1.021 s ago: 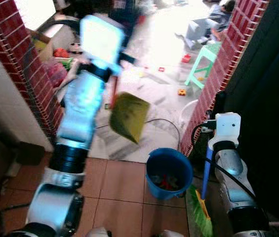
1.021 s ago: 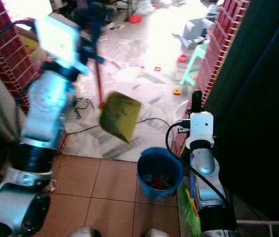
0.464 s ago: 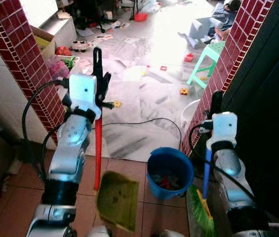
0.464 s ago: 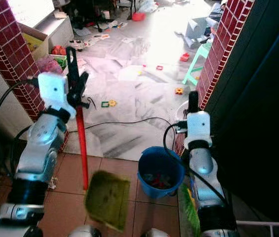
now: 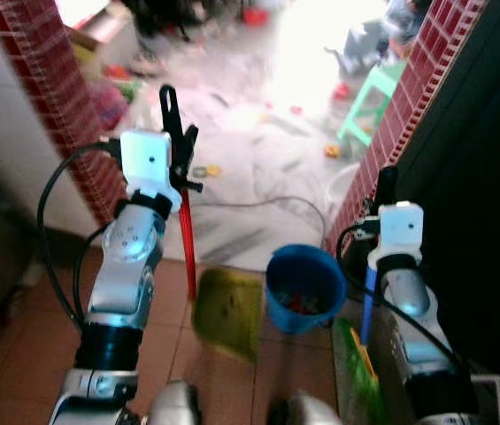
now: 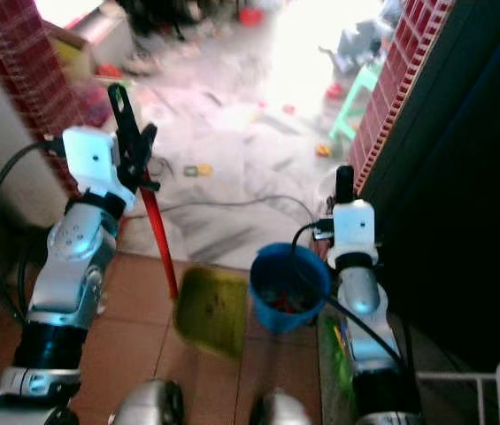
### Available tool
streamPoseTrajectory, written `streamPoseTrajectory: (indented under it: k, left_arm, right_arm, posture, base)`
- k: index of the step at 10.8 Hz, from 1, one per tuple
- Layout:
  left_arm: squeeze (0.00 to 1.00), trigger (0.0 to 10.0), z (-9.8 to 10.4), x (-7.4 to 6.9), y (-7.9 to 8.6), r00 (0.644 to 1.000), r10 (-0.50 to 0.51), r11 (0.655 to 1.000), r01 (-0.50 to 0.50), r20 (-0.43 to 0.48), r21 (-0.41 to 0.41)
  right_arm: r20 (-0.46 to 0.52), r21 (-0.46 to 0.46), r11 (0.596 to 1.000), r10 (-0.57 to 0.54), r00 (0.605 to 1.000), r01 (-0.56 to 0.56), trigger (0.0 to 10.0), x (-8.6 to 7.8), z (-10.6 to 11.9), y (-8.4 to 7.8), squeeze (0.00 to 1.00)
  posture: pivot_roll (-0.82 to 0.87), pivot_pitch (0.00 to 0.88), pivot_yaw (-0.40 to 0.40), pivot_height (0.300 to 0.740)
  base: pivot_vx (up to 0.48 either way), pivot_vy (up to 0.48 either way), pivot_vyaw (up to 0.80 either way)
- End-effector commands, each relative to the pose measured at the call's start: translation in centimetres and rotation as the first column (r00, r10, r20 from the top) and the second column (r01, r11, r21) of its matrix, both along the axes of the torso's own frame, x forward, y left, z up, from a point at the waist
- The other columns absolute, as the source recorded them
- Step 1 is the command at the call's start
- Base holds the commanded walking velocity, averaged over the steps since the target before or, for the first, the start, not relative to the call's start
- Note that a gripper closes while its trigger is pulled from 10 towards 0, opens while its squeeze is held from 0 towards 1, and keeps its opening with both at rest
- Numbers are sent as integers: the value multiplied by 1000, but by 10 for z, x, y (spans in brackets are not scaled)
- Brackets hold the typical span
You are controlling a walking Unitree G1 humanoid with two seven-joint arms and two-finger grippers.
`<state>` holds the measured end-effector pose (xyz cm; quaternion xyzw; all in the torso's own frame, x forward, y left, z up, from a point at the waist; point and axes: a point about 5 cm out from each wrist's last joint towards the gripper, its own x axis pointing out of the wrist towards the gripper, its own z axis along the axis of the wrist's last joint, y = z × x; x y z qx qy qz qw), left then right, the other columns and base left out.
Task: Sweep floor
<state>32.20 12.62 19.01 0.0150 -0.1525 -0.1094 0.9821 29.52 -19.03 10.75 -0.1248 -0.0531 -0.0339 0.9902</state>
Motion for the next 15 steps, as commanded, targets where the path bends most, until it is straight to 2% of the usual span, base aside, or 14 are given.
streamPoseTrajectory:
  k: [1,2,8,11,12,13,14,15]
  left_arm:
    - [0,10000,4,-2,1,1000,4,1000,-4,19,-7]
    - [0,10000,2,-1,2,1000,10,1000,-10,-1,-12]
    - [0,10000,-1,5,7,999,-8,999,7,-35,-35]
    - [0,10000,-17,3,2,995,-28,999,26,-93,-24]
    - [0,10000,-29,1,-3,991,-37,999,36,-127,-9]
    - [0,10000,-48,0,-7,983,-32,998,40,-183,43]
    - [0,10000,-69,-3,-6,969,-21,997,37,-245,60]
    - [0,10000,-90,-7,-1,950,13,992,28,-313,126]
  right_arm:
    - [-15,0,1000,-23,1000,23,10000,-1,-3,-6,0]
    - [-19,-2,1000,-25,1000,25,10000,-2,-4,-7,0]
    - [-24,-8,999,-42,999,42,10000,-5,-6,-13,0]
    - [-24,-7,999,-42,999,42,10000,-5,-7,-12,0]
    - [-25,-4,999,-42,999,42,10000,-3,-8,-11,0]
    - [-28,6,999,-42,999,42,10000,0,-10,-8,0]
    - [-28,38,999,-23,999,24,10000,6,-8,-1,0]
    - [-46,87,996,11,999,-7,10000,10,-11,7,0]
  posture:
    - [-73,0,-19,740]
    - [-75,0,-18,740]
    - [-86,0,-13,740]
    - [-84,0,-11,740]
    - [-82,0,-6,740]
    - [-82,0,-2,740]
    - [-84,0,2,740]
    - [-83,0,16,740]
  base:
    - [-345,0,0]
    - [-356,326,0]
    - [0,459,0]
    - [0,476,0]
    - [0,476,0]
    - [0,0,0]
    - [0,0,0]
    - [0,0,0]
